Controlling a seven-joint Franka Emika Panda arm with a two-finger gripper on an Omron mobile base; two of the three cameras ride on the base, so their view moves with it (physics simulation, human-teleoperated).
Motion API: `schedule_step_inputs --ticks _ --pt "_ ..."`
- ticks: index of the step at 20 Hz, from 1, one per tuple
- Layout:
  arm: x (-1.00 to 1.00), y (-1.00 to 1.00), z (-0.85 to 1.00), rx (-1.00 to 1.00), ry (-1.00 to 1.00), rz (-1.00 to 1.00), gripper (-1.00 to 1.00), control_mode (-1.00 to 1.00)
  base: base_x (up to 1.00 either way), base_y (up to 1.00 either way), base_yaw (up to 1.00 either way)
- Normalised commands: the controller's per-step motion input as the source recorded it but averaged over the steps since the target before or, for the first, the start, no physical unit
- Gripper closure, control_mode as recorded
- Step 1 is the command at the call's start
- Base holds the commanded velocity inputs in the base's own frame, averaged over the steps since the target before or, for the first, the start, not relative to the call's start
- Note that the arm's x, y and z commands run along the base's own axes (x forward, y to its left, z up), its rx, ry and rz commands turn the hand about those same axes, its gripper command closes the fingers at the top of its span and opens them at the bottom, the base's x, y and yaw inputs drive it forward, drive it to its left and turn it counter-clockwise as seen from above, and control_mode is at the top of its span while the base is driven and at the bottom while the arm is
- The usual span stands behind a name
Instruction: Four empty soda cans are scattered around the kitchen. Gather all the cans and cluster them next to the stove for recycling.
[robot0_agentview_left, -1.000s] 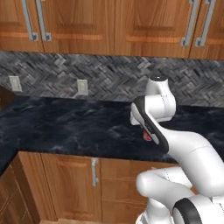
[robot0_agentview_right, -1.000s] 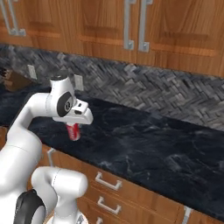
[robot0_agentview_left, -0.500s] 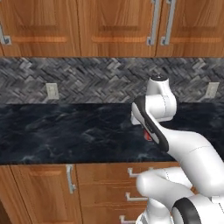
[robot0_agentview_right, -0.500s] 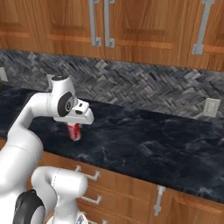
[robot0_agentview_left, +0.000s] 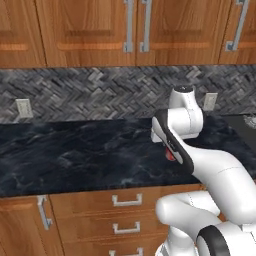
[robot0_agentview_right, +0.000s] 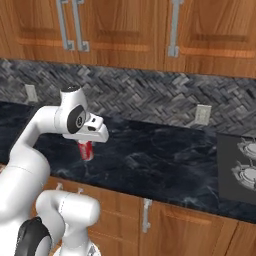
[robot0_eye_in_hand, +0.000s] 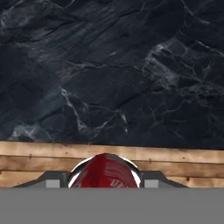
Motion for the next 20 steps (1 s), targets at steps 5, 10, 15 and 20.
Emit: schedule_step_inputs --ticks 5,10,15,20 --pt "0.0 0.0 0.0 0.0 0.0 0.0 1.0 1.0 0.0 -0.62 -0.08" --pt "0.0 0.0 0.0 0.0 0.0 0.0 1.0 1.0 0.0 -0.7 -0.07" --pt "0.0 0.0 0.0 0.0 0.0 0.0 1.0 1.0 0.0 -0.66 -0.01" --pt "0.0 0.0 0.0 0.0 0.0 0.0 1.0 1.0 0.0 -0.69 0.0"
